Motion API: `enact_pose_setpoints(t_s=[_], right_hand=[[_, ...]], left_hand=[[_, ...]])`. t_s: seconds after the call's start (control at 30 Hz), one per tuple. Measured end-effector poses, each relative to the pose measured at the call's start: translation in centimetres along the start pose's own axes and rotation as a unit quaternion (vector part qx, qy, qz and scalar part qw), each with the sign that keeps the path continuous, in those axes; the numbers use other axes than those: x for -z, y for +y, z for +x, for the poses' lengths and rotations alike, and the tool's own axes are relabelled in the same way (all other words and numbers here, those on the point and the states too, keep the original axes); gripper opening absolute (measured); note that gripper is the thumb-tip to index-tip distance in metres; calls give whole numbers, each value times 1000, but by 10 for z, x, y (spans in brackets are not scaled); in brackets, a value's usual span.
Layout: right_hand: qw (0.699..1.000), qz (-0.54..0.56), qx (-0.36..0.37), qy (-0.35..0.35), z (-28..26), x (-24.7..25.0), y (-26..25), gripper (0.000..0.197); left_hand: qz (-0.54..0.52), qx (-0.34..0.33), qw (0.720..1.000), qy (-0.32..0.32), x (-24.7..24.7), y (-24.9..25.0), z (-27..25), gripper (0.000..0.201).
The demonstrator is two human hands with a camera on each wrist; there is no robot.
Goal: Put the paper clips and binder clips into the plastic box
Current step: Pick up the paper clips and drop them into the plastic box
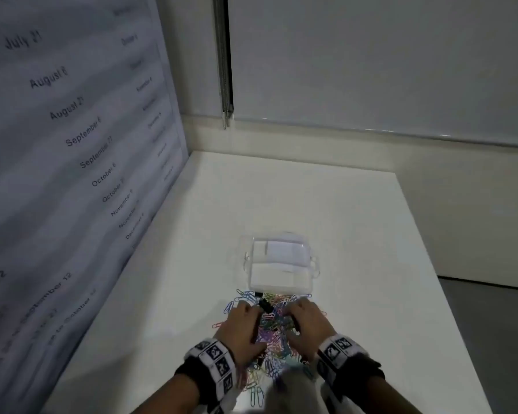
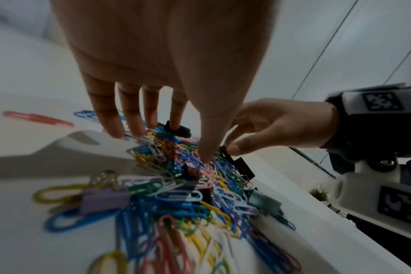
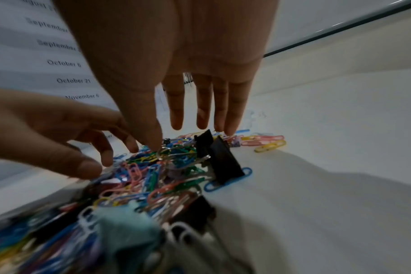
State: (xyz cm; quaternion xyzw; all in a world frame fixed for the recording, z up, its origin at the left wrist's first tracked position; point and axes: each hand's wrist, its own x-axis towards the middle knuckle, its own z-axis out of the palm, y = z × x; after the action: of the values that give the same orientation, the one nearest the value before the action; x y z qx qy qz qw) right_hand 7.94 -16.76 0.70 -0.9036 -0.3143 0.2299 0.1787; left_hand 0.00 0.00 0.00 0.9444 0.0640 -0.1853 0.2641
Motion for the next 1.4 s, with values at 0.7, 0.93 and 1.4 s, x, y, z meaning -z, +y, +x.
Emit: enact_pose_setpoints(t_s=[0.7, 0.93, 1.4], right_hand=[[996, 29, -81, 23, 30, 13, 13, 18], [996, 9, -76, -46, 30, 9, 10, 35], [986, 139, -73, 62, 41, 59, 13, 8]], left_hand=[[-144, 35, 987, 60, 9, 6, 33, 9], [-256, 73, 959, 99, 16, 3, 32, 15], [-492, 90, 859, 111, 69, 25, 82, 19]])
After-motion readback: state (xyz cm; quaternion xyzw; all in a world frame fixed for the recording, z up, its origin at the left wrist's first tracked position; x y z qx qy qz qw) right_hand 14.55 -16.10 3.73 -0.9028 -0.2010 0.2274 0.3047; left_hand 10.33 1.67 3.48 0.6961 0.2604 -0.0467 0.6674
